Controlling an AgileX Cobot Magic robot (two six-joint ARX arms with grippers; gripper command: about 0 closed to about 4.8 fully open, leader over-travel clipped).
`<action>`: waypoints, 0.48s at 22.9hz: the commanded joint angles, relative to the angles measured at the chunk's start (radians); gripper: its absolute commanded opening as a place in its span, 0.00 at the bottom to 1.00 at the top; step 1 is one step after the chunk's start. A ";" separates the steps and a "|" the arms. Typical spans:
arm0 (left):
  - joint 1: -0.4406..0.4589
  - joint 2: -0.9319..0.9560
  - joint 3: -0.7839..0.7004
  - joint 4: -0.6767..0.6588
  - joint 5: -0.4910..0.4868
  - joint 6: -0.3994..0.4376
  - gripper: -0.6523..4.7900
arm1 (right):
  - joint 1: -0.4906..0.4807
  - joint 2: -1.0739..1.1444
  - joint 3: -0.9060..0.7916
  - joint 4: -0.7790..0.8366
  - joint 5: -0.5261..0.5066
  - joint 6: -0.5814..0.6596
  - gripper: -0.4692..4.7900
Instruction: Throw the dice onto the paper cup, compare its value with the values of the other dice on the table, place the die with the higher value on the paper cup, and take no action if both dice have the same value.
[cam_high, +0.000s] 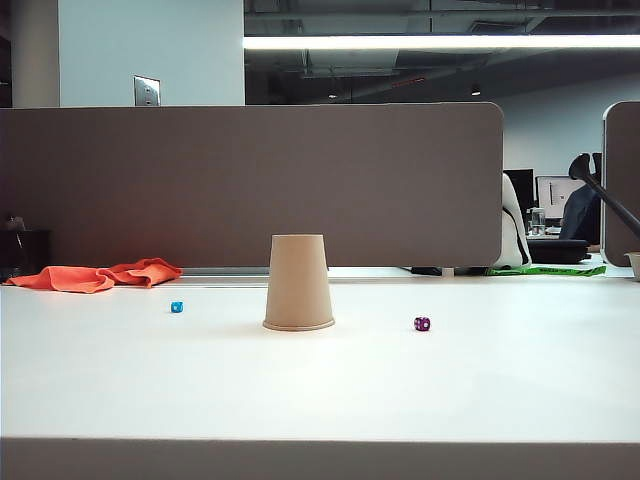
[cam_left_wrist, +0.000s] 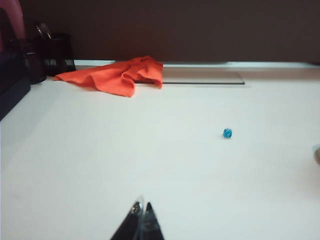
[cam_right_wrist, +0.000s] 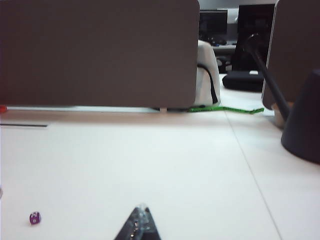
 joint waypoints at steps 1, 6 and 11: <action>0.000 0.001 0.003 -0.032 -0.019 0.020 0.11 | 0.000 0.000 -0.001 -0.016 -0.002 0.003 0.09; 0.000 0.001 0.003 -0.021 0.024 0.025 0.11 | 0.000 0.000 -0.002 -0.033 -0.002 -0.017 0.09; 0.000 0.001 0.003 0.051 0.002 0.024 0.11 | 0.000 0.000 -0.001 -0.037 0.002 -0.112 0.09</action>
